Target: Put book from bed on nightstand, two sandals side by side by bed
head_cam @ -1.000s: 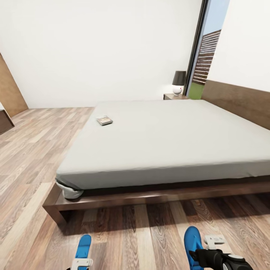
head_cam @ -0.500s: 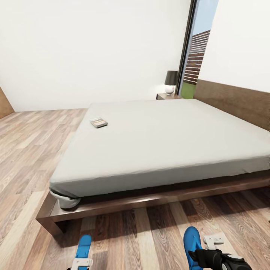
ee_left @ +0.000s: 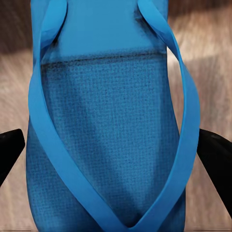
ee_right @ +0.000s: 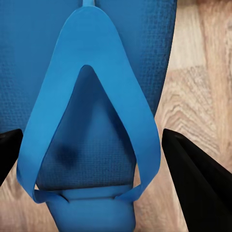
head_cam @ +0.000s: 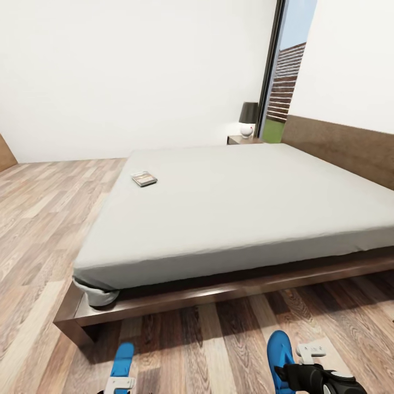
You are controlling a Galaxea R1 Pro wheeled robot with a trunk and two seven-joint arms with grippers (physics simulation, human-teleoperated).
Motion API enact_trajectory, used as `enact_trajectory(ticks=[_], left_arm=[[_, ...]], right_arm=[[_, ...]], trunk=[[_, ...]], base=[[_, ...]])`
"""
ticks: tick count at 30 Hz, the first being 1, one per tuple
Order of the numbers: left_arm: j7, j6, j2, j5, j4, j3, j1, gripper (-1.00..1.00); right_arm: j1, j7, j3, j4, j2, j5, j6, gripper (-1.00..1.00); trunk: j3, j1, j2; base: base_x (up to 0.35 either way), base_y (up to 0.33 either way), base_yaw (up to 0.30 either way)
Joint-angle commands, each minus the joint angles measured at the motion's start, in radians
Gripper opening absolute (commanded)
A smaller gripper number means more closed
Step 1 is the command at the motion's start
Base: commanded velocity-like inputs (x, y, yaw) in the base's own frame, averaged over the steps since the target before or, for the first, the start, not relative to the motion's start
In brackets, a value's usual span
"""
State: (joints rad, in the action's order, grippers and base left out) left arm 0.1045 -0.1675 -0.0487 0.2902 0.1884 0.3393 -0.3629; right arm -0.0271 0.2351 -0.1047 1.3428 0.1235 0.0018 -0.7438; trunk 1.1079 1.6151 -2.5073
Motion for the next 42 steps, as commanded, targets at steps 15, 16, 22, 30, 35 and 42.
enact_trajectory(ticks=[15,16,22,30,35,42], left_arm=[[0.005,-0.001,0.001,0.007,0.000,0.009,-0.001,-1.00],[0.005,-0.002,0.001,0.008,0.000,0.009,-0.001,-1.00],[0.006,-0.002,-0.001,0.009,0.000,0.005,-0.001,-1.00],[0.005,-0.001,-0.002,0.009,0.000,0.003,-0.001,-1.00],[0.006,-0.002,-0.002,0.009,0.000,0.001,-0.001,-1.00],[0.006,-0.003,-0.002,0.009,0.000,0.000,-0.001,-1.00]], right_arm=[[0.000,0.002,0.000,0.000,-0.001,0.000,-0.005,-1.00],[0.000,0.001,0.000,0.000,-0.001,0.000,-0.005,-1.00],[0.000,0.000,0.000,-0.002,-0.001,0.000,-0.005,-1.00],[0.000,0.000,0.000,-0.002,-0.001,0.000,-0.005,-1.00],[0.000,-0.001,0.000,-0.002,-0.001,0.001,-0.005,-1.00],[0.000,-0.003,0.000,-0.002,-0.001,0.001,-0.005,-1.00]], trunk=[[0.059,0.006,-0.004],[0.063,0.007,-0.004],[0.086,0.010,-0.006],[0.117,0.013,-0.007],[0.121,0.014,-0.008],[0.128,0.014,-0.008]], base=[[0.000,0.001,0.000],[0.000,0.000,0.000],[0.000,0.000,0.000],[0.000,0.000,0.000],[0.000,0.000,0.019],[0.000,0.000,0.155]])
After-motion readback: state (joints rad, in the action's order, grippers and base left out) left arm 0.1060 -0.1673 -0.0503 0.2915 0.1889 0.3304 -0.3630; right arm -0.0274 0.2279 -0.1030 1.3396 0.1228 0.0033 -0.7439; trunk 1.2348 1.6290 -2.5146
